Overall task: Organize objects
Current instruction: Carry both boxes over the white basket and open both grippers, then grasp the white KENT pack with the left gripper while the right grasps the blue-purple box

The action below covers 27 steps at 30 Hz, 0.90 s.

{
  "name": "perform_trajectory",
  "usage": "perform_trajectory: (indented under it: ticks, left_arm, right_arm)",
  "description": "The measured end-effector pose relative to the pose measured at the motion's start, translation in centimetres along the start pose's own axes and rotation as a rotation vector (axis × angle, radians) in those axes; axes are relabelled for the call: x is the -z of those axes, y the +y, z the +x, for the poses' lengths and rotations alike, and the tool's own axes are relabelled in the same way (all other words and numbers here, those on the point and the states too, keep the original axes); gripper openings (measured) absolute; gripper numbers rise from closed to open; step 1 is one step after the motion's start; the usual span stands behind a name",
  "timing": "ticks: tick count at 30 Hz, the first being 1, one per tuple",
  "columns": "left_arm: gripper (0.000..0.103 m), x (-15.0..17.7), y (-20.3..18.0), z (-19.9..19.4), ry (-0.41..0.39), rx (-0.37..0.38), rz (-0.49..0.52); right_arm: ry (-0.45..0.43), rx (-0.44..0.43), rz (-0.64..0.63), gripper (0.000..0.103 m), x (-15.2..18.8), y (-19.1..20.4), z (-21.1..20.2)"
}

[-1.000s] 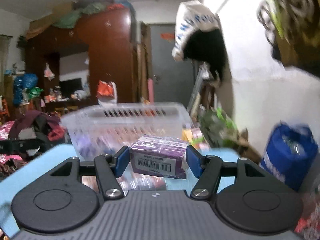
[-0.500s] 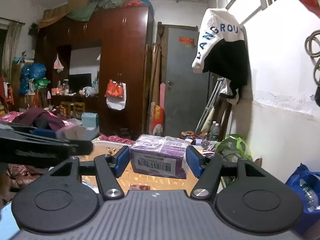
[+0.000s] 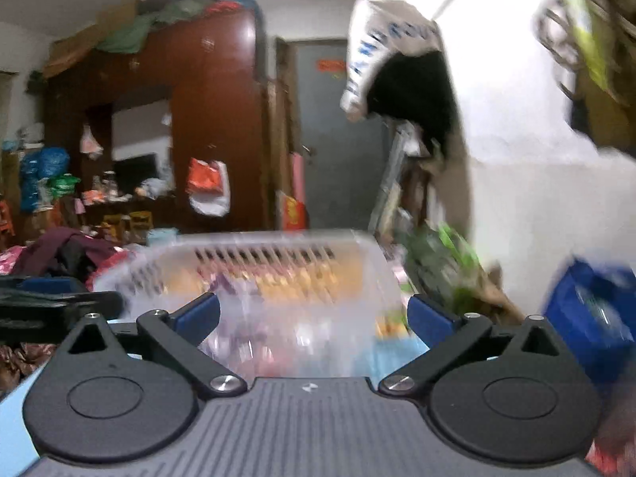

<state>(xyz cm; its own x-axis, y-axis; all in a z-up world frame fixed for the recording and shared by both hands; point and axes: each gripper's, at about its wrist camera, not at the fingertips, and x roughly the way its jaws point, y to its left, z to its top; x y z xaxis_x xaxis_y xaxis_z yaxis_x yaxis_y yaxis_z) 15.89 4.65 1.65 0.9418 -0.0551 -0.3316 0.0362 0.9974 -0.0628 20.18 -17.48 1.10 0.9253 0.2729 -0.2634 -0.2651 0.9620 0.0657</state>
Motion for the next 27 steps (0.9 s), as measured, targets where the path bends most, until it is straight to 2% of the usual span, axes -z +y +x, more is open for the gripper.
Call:
perform_trajectory:
  ticks: [2, 6, 9, 11, 14, 15, 16, 18, 19, 21, 24, 27]
  left_arm:
    - [0.094, 3.0, 0.0, -1.4, -0.004, 0.003, 0.005]
    - [0.094, 7.5, 0.7, -2.5, 0.048, -0.006, -0.028]
    - [0.095, 9.1, 1.7, -3.1, 0.034, 0.014, -0.069]
    - [0.095, 9.0, 2.2, -3.2, 0.051, 0.012, -0.101]
    - [0.095, 9.4, 2.1, -3.3, 0.049, -0.001, -0.069]
    - [0.095, 9.5, 1.9, -3.0, 0.069, -0.003, -0.064]
    - [0.095, 9.6, 1.8, -2.8, 0.081, -0.001, -0.064]
    - [0.095, 9.9, 1.5, -2.8, 0.087, -0.008, -0.046]
    - [0.095, 10.0, 1.2, -2.5, 0.102, -0.030, -0.032]
    - [0.095, 10.2, 0.4, -1.9, 0.140, -0.082, 0.000]
    - [0.092, 10.2, -1.0, -1.3, 0.162, -0.087, 0.071]
    - [0.092, 10.0, -1.4, -1.1, 0.171, -0.086, 0.082]
  right_arm:
    - [0.037, 0.011, 0.017, 0.103, 2.4, 0.2, -1.1]
    - [0.099, 0.005, -0.076, 0.103, 7.2, 1.9, -3.7]
    - [0.097, -0.058, -0.065, 0.103, 8.9, 2.4, -5.3]
    - [0.113, -0.087, -0.070, 0.099, 8.9, 2.7, -5.3]
    - [0.085, -0.102, -0.095, 0.095, 8.7, 3.1, -5.5]
    - [0.098, -0.102, -0.111, 0.089, 8.8, 3.2, -5.1]
    - [0.119, -0.102, -0.108, 0.074, 8.9, 3.1, -4.6]
    - [0.161, -0.145, -0.077, 0.057, 9.3, 2.7, -3.8]
    - [0.170, -0.151, -0.080, 0.053, 9.5, 2.7, -3.8]
    - [0.166, -0.137, -0.098, 0.050, 10.1, 2.9, -4.1]
    - [0.157, -0.134, -0.098, 0.047, 10.3, 2.7, -4.5]
    - [0.148, -0.123, -0.101, 0.046, 10.4, 2.4, -4.9]
